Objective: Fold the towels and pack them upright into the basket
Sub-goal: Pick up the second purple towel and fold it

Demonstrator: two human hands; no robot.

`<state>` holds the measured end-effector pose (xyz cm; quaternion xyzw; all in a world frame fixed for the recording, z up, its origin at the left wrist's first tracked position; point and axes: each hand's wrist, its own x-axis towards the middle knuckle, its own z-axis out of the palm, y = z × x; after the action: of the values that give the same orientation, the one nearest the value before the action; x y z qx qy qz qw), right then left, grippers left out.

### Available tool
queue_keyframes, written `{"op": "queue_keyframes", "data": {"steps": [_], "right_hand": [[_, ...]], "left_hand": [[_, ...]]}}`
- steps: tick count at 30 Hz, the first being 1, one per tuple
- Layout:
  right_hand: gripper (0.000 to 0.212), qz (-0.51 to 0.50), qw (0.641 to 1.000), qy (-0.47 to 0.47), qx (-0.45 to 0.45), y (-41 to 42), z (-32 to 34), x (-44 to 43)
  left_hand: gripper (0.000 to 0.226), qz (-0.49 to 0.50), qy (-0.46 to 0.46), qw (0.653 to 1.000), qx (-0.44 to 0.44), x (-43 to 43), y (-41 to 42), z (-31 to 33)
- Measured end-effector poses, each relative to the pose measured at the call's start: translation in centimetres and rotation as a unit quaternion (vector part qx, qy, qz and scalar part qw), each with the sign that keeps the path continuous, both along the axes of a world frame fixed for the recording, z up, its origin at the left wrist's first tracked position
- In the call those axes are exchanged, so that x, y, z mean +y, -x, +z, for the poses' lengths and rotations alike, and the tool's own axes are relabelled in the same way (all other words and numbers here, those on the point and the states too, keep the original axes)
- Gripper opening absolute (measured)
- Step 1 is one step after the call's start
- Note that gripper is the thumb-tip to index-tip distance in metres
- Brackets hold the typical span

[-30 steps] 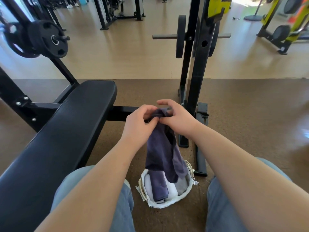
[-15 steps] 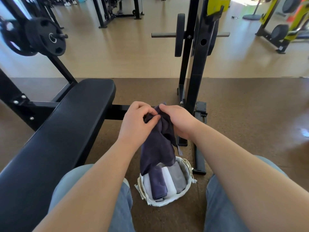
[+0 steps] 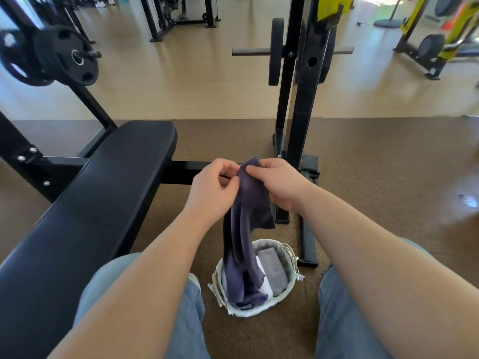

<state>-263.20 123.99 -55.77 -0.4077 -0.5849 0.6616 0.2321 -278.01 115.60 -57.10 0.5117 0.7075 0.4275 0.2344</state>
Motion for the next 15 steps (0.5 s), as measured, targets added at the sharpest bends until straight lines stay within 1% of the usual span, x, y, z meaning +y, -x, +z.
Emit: {"op": "queue_keyframes", "data": {"steps": [3,4,5,6,7,9,10,13,15], "right_hand": [[0.023,0.003,1.0,-0.026,0.0,-0.2,0.1,0.2],[0.022,0.002,1.0,-0.031,0.002,-0.2,0.2,0.3],[0.022,-0.001,0.999,-0.033,0.005,-0.2,0.3,0.3],[0.022,-0.005,0.999,-0.037,0.011,-0.2,0.4,0.3],[0.023,-0.012,0.999,-0.042,0.018,-0.2,0.5,0.3],[0.022,-0.027,0.997,-0.064,0.018,-0.3,0.6,0.4],[0.021,-0.034,0.997,-0.074,0.017,-0.4,0.7,0.4],[0.02,-0.061,0.994,-0.085,0.036,-0.9,1.0,0.4],[0.019,-0.106,0.99,-0.069,0.064,-1.1,1.5,0.6]], "left_hand": [[0.056,-0.064,0.032,0.997,-0.034,-0.1,-0.2,0.0],[0.064,-0.077,0.044,0.995,-0.05,-0.1,-0.3,-0.1],[0.066,-0.082,0.056,0.994,-0.055,-0.1,-0.4,-0.2],[0.06,-0.079,0.066,0.994,-0.041,-0.1,-0.3,-0.3],[0.048,-0.074,0.076,0.994,-0.012,0.0,-0.2,-0.4],[0.015,-0.068,0.103,0.991,0.052,0.1,-0.2,-0.5],[0.007,-0.07,0.114,0.989,0.059,0.1,-0.3,-0.5],[0.008,-0.071,0.128,0.988,0.043,0.1,-0.3,-0.6],[0.008,-0.068,0.148,0.984,0.068,0.1,0.0,-0.9]]}}
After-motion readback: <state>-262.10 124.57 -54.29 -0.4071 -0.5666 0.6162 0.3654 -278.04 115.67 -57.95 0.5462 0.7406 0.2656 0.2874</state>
